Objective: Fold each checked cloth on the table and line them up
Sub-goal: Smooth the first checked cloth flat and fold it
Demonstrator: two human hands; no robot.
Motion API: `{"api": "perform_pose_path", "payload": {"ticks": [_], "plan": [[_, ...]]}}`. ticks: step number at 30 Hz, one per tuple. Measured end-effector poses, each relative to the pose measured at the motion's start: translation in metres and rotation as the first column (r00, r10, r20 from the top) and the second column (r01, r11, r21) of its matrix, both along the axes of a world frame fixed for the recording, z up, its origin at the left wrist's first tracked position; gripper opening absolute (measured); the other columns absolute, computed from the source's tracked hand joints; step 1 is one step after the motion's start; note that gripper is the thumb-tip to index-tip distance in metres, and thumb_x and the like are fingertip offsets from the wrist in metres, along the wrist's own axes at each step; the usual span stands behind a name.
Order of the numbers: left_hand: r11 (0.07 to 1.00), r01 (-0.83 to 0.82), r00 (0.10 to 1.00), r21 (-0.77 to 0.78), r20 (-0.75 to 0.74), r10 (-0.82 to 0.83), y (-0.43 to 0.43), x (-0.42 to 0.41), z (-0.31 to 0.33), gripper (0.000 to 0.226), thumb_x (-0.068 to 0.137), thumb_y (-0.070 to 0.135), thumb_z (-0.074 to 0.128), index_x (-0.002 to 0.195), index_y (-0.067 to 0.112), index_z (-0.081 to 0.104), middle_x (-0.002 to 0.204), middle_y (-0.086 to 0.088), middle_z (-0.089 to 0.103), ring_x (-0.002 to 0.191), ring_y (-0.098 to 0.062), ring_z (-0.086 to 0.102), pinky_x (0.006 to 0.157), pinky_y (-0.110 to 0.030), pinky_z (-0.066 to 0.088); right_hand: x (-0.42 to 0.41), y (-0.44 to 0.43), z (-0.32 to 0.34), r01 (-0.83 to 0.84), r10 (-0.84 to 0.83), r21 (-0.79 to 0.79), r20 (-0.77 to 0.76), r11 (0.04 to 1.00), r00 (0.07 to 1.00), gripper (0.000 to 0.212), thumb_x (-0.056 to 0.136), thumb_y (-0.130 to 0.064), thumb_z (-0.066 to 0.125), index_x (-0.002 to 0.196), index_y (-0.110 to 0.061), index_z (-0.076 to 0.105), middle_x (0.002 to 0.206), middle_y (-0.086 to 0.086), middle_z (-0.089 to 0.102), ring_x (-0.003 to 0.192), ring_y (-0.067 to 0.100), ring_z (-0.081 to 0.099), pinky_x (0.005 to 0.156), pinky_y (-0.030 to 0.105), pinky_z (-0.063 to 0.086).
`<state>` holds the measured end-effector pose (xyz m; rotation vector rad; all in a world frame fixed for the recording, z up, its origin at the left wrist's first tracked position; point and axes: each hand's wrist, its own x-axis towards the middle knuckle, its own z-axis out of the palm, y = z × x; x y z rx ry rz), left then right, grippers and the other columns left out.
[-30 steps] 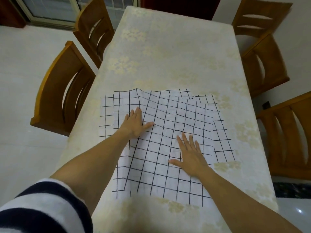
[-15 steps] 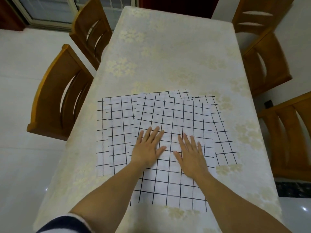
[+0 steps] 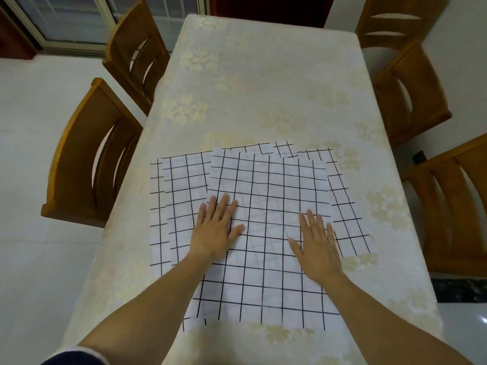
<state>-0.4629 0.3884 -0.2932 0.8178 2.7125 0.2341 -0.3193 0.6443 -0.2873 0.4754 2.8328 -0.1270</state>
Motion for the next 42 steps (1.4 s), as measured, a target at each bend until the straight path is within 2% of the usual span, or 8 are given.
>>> {"api": "perform_pose_path", "payload": {"ticks": [4, 10, 15, 23, 25, 30, 37, 42], "plan": [[1.000, 0.019, 0.999, -0.001, -0.033, -0.019, 0.007, 0.005, -0.001, 0.078, 0.095, 0.075, 0.007, 0.160, 0.035, -0.010, 0.166, 0.007, -0.021, 0.152, -0.022, -0.025, 0.124, -0.046, -0.012, -0.014, -0.026, 0.009, -0.032, 0.031, -0.030, -0.036, 0.999, 0.999, 0.083, 0.094, -0.072, 0.010, 0.157, -0.023, -0.008, 0.165, 0.003, -0.017, 0.151, 0.023, -0.019, 0.123, 0.048, -0.001], [0.930, -0.368, 0.930, 0.026, 0.024, 0.367, 0.001, 0.005, 0.005, 0.082, 0.098, 0.070, 0.010, 0.161, 0.023, -0.010, 0.168, -0.010, -0.016, 0.154, -0.029, -0.016, 0.125, -0.049, -0.007, -0.033, -0.074, 0.018, 0.013, -0.005, -0.124, 0.061, 0.992, 0.998, 0.101, 0.082, -0.086, 0.019, 0.154, -0.027, -0.021, 0.159, 0.009, -0.031, 0.147, 0.032, -0.027, 0.119, 0.057, -0.013], [0.941, -0.335, 0.939, 0.046, 0.098, 0.330, -0.007, -0.010, 0.009, 0.086, 0.096, 0.074, 0.017, 0.161, 0.023, -0.008, 0.169, -0.004, -0.008, 0.156, -0.025, -0.010, 0.126, -0.045, -0.002, -0.039, -0.073, 0.013, -0.010, 0.045, -0.212, 0.160, 0.977, 0.986, 0.113, 0.075, -0.088, 0.038, 0.153, -0.032, -0.022, 0.158, 0.002, -0.034, 0.146, 0.031, -0.031, 0.117, 0.059, -0.014], [0.943, -0.300, 0.953, 0.147, 0.080, 0.291, -0.018, -0.028, 0.016, 0.082, 0.099, 0.069, 0.023, 0.162, 0.022, -0.001, 0.169, -0.003, -0.014, 0.156, -0.025, -0.006, 0.127, -0.045, 0.002, -0.048, -0.002, 0.030, -0.440, 0.473, -0.187, 0.205, 0.878, 0.857, 0.116, 0.070, -0.076, 0.063, 0.152, -0.047, -0.015, 0.159, -0.008, -0.026, 0.147, 0.020, -0.023, 0.121, 0.052, -0.009], [0.962, -0.254, 0.967, 0.105, -0.012, 0.256, -0.015, -0.027, 0.015, 0.080, 0.099, 0.068, 0.017, 0.162, 0.021, 0.000, 0.168, -0.004, -0.017, 0.155, -0.026, -0.013, 0.126, -0.047, -0.004, -0.052, -0.002, 0.035, -0.375, 0.409, -0.203, 0.159, 0.904, 0.899, 0.110, 0.074, -0.079, 0.057, 0.153, -0.045, -0.011, 0.162, -0.006, -0.022, 0.149, 0.022, -0.019, 0.122, 0.051, -0.008], [0.946, -0.325, 0.944, -0.010, 0.063, 0.325, -0.004, -0.015, 0.010, 0.078, 0.098, 0.069, 0.012, 0.160, 0.027, -0.011, 0.166, -0.005, -0.025, 0.153, -0.037, -0.018, 0.122, -0.061, -0.005, -0.061, -0.060, 0.029, 0.200, -0.186, -0.224, 0.084, 0.954, 0.979, 0.111, 0.077, -0.091, 0.025, 0.156, -0.023, -0.015, 0.163, 0.015, -0.016, 0.150, 0.036, -0.014, 0.120, 0.056, -0.006], [0.944, -0.321, 0.940, 0.073, 0.144, 0.309, -0.022, -0.032, 0.012, 0.083, 0.095, 0.075, 0.015, 0.161, 0.029, -0.006, 0.168, 0.001, -0.018, 0.156, -0.022, -0.002, 0.123, -0.057, -0.008, -0.052, -0.056, 0.015, 0.096, -0.056, -0.182, 0.213, 0.979, 0.975, 0.130, 0.059, -0.101, 0.032, 0.149, -0.030, -0.030, 0.155, 0.010, -0.038, 0.144, 0.035, -0.033, 0.116, 0.059, -0.015], [0.940, -0.326, 0.934, 0.103, 0.189, 0.304, -0.023, -0.056, 0.018, 0.086, 0.095, 0.075, 0.020, 0.162, 0.025, 0.002, 0.169, 0.000, -0.008, 0.156, -0.020, 0.005, 0.125, -0.053, -0.003, -0.047, -0.007, 0.018, -0.133, 0.193, -0.265, 0.215, 0.955, 0.957, 0.132, 0.058, -0.088, 0.062, 0.145, -0.049, -0.029, 0.155, -0.002, -0.040, 0.144, 0.026, -0.034, 0.119, 0.055, -0.012]]}}
